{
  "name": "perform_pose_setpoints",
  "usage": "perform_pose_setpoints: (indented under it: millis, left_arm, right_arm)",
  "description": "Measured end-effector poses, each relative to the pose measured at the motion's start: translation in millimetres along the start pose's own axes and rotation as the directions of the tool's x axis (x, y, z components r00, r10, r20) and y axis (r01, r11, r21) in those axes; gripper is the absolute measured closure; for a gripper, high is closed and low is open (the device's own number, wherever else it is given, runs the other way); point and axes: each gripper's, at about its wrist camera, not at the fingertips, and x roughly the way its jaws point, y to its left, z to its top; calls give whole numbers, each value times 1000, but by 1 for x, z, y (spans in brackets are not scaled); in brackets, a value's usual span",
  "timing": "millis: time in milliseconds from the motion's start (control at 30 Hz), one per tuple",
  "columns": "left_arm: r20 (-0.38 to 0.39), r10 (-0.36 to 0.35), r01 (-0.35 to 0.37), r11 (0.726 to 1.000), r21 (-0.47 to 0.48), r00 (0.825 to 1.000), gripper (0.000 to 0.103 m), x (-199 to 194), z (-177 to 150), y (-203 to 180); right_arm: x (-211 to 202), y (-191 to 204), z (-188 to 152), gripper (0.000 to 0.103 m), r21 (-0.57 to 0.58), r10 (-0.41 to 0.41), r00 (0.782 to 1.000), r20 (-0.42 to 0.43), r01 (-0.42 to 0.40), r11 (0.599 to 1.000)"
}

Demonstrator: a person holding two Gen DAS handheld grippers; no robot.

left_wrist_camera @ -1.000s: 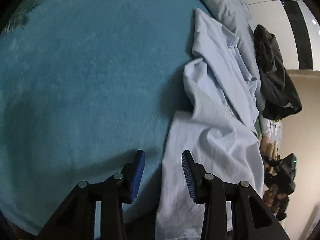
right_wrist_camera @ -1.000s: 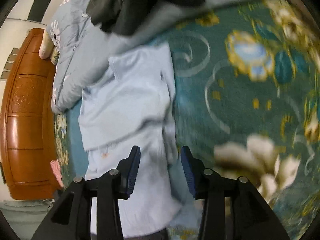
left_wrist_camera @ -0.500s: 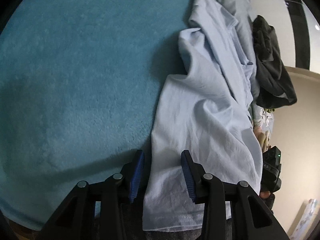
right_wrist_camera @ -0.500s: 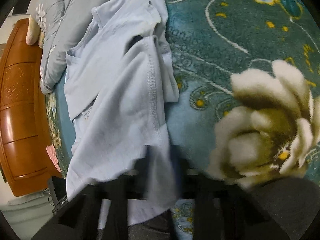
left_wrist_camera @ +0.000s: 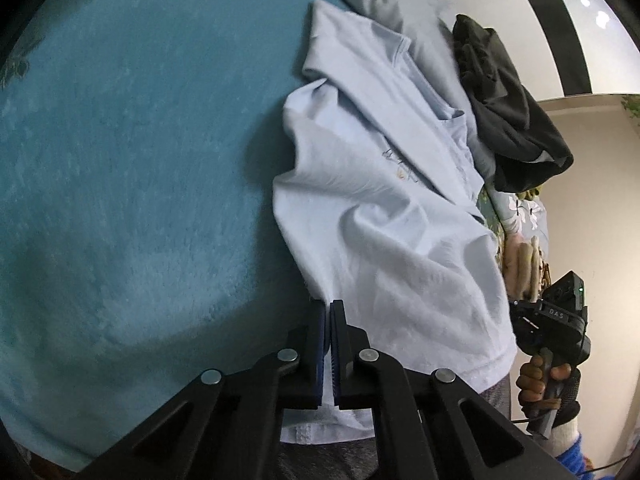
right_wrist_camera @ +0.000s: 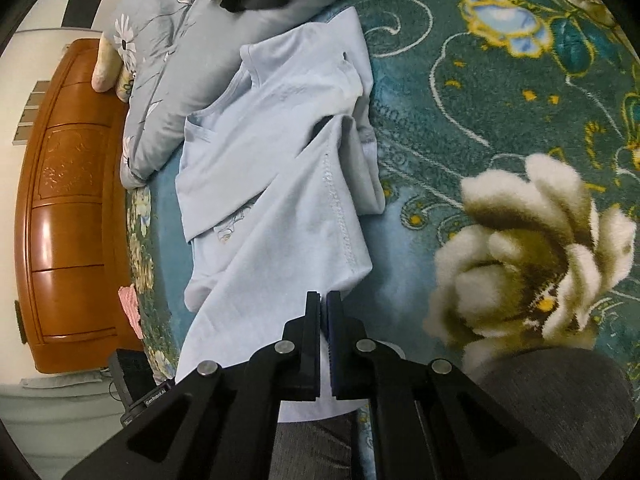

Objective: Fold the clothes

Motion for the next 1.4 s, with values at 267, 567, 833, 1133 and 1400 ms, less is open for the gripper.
perform_pose_setpoints:
  millis: [267, 567, 833, 1133, 1400]
  left_arm:
    - [42, -18, 17, 1000, 8, 999, 100, -10, 1, -6]
    - [52, -10, 11, 1000, -7, 999, 101, -16, 3, -5]
    - [45, 35, -35, 999, -3, 998, 101, -21, 5, -9]
    - [76, 57, -57, 998, 0, 995, 101, -33, 10, -15]
    - [131, 66, -76, 994, 74, 989, 101, -48, 13, -38]
  right_arm:
    - [-14, 5, -6, 100, -13, 9, 1000, 26, -8, 1000]
    - [-30, 42, -19, 100, -160, -40, 996, 77, 52, 986]
    - [-27, 51, -26, 100, -211, -31, 997, 76, 47, 976]
    - [-32, 49, -27, 100, -213, -13, 996, 88, 32, 976]
    - [-42, 41, -24, 100, -183, 21, 994, 111, -1, 983]
